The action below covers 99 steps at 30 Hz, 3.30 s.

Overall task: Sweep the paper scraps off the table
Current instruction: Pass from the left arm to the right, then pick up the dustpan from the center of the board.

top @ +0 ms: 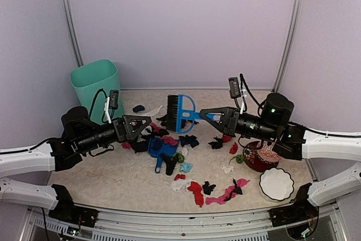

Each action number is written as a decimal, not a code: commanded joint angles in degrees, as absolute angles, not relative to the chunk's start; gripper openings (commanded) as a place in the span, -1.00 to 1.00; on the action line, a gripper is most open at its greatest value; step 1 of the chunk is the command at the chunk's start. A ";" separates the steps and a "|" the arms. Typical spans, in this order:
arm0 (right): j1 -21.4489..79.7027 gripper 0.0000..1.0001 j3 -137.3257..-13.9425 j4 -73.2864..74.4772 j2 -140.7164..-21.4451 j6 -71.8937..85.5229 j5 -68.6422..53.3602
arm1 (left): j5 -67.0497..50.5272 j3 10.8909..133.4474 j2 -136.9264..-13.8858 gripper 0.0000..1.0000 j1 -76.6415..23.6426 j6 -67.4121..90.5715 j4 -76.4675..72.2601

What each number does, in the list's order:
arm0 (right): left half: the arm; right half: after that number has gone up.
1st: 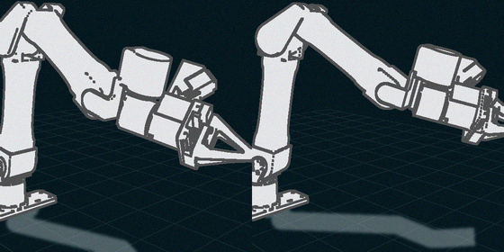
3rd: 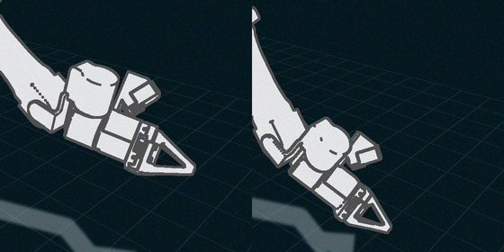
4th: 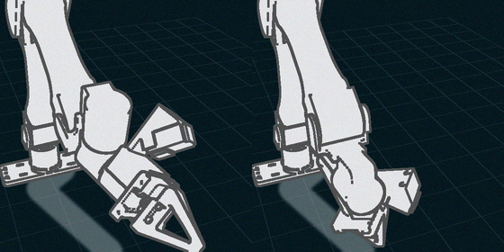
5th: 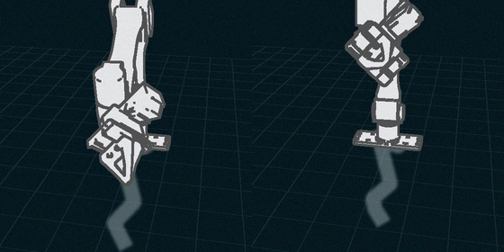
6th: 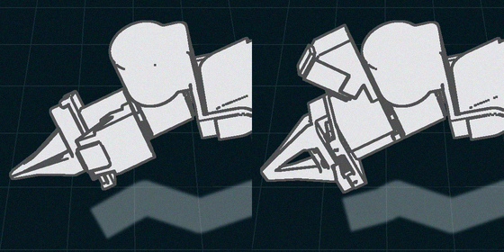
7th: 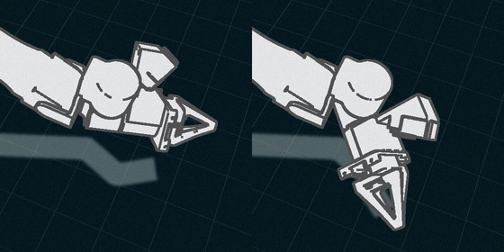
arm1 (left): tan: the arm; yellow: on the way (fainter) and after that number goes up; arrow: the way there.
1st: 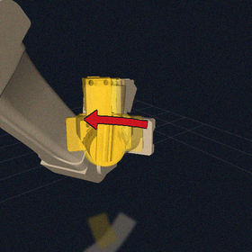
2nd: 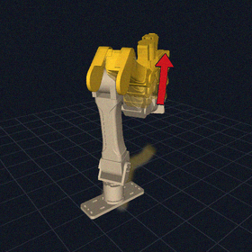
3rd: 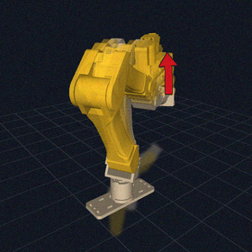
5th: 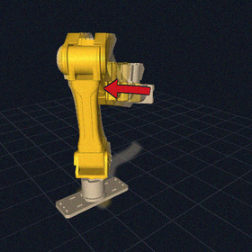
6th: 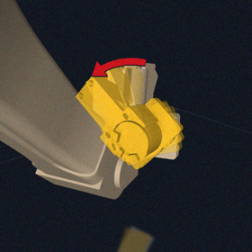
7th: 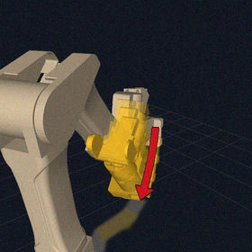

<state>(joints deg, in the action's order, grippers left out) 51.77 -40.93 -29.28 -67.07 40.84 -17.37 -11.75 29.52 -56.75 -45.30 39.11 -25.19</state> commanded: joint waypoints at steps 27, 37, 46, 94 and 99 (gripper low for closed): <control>49.54 -1.00 -44.41 6.32 -57.81 21.93 5.03 | 18.65 45.43 -79.03 0.67 -61.41 51.35 23.48; 49.48 -1.00 -43.20 5.68 -56.37 22.35 4.77 | 19.39 53.45 -90.69 0.53 -61.93 48.77 27.71; 49.48 -1.00 -41.97 5.01 -55.39 22.74 4.52 | 19.27 57.82 -97.30 0.36 -62.14 47.15 29.00; 49.48 -1.00 -44.35 0.89 -63.85 25.24 -7.44 | 25.07 56.36 -98.03 -1.00 -64.05 40.93 30.49; 50.11 -1.00 -44.83 -7.39 -71.73 30.20 -16.04 | 23.49 55.01 -94.74 -1.00 -65.12 40.55 33.48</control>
